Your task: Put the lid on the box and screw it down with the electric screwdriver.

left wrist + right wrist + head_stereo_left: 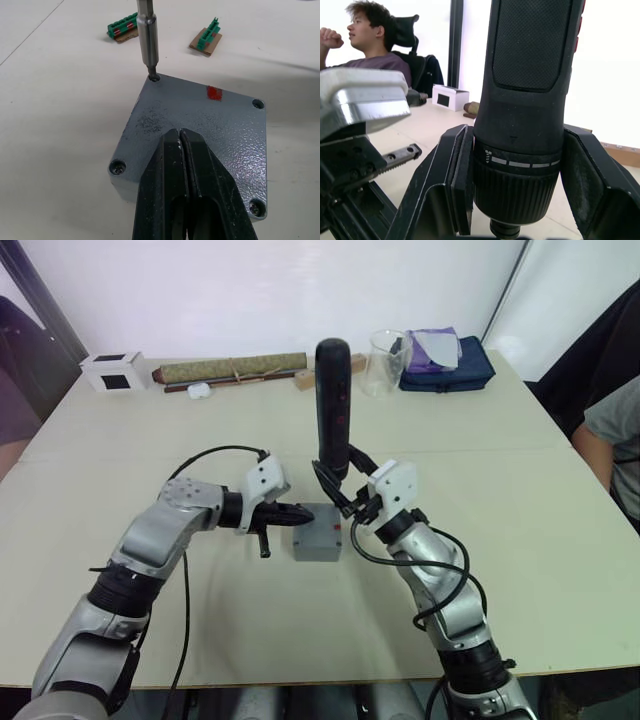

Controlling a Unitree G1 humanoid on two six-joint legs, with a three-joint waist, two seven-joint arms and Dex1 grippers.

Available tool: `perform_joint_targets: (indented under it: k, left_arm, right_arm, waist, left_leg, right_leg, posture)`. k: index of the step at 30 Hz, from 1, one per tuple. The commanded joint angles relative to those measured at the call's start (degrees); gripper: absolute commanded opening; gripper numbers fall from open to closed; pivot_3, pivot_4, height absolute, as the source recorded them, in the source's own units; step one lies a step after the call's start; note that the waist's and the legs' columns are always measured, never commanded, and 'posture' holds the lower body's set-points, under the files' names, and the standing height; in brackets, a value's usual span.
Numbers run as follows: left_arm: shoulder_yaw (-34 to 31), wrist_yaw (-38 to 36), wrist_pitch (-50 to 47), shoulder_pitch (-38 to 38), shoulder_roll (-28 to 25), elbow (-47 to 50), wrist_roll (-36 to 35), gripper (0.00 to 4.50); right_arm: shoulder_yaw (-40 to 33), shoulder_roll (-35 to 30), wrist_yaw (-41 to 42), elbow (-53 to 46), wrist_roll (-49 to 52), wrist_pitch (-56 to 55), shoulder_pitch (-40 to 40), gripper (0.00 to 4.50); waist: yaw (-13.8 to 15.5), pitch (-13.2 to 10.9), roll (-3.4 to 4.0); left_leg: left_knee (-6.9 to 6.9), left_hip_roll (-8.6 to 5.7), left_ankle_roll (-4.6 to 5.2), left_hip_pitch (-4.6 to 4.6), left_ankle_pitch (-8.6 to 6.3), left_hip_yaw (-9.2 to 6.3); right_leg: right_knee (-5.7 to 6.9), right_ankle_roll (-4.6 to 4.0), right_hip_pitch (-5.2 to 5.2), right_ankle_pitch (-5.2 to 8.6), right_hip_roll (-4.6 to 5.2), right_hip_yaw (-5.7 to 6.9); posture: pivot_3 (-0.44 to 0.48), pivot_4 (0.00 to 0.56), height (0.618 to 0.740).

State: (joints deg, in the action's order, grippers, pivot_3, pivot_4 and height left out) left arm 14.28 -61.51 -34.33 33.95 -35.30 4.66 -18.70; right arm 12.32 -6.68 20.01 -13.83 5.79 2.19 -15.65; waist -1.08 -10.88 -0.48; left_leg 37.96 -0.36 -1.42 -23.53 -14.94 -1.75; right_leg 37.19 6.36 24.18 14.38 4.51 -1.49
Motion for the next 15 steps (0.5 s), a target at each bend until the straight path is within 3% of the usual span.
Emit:
perform_joint_targets:
  k: [1,15]
  left_arm:
    - [0.1,-0.2,-0.1,0.1,-0.5,0.2,0.8,0.0]
    - [0.6,-0.5,1.0,-0.6,-0.4,-0.3,1.7,0.0]
  right_arm:
    - [0.1,1.0,-0.1,-1.6,-0.3,-3.5,-0.2,2.13]
    - [-1.3,-0.2,-0.2,-0.6,0.6,0.0,2.4,2.13]
  waist:
    - [0.0,0.0,0.0]
    - [0.0,0.0,-0.01]
  left_leg:
    - [0.0,0.0,0.0,0.0,0.0,0.0]
    - [0.0,0.0,0.0,0.08,0.0,0.0]
  right_leg:
    - [0.0,0.0,0.0,0.0,0.0,0.0]
    - [-0.01,0.0,-0.1,0.0,0.0,0.0]
  posture:
    - [0.0,0.15,0.74]
    - [0.0,0.15,0.74]
